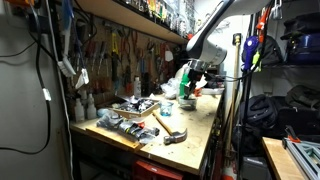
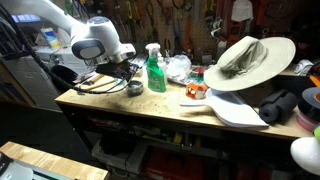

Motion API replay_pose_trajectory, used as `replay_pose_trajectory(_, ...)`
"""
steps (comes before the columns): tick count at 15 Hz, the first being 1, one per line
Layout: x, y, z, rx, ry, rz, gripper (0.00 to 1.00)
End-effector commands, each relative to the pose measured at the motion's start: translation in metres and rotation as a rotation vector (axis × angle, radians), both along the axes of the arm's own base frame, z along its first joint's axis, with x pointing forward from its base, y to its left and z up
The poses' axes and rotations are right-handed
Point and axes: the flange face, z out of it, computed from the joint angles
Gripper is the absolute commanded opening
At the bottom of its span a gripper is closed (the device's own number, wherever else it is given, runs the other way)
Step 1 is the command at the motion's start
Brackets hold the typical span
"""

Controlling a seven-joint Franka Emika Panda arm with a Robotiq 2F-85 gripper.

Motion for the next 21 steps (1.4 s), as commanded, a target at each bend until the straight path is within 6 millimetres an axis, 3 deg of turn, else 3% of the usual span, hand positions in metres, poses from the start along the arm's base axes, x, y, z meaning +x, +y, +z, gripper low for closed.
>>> replay_pose_trajectory(1,-0.018,-0.001,0.021,0.019,-0.021,-0.059,0.06)
replay_pose_trajectory(7,-0.027,-0.003,0.047,0.031,-0.077,-0.103,0.06)
replay_pose_trajectory(10,-0.031,0.007,0.061,0.017,-0.098,-0.086,0.04)
replay_pose_trajectory(15,-0.038,0.039,0.078,-0.027,-0.095,-0.075,0.06)
replay_pose_trajectory(19,-0.041,0.081,0.087,-0.064,-0.084,-0.108,0.05)
replay_pose_trajectory(21,-0.042,0.083,0.085,-0.105,-0.083,-0.2,0.05)
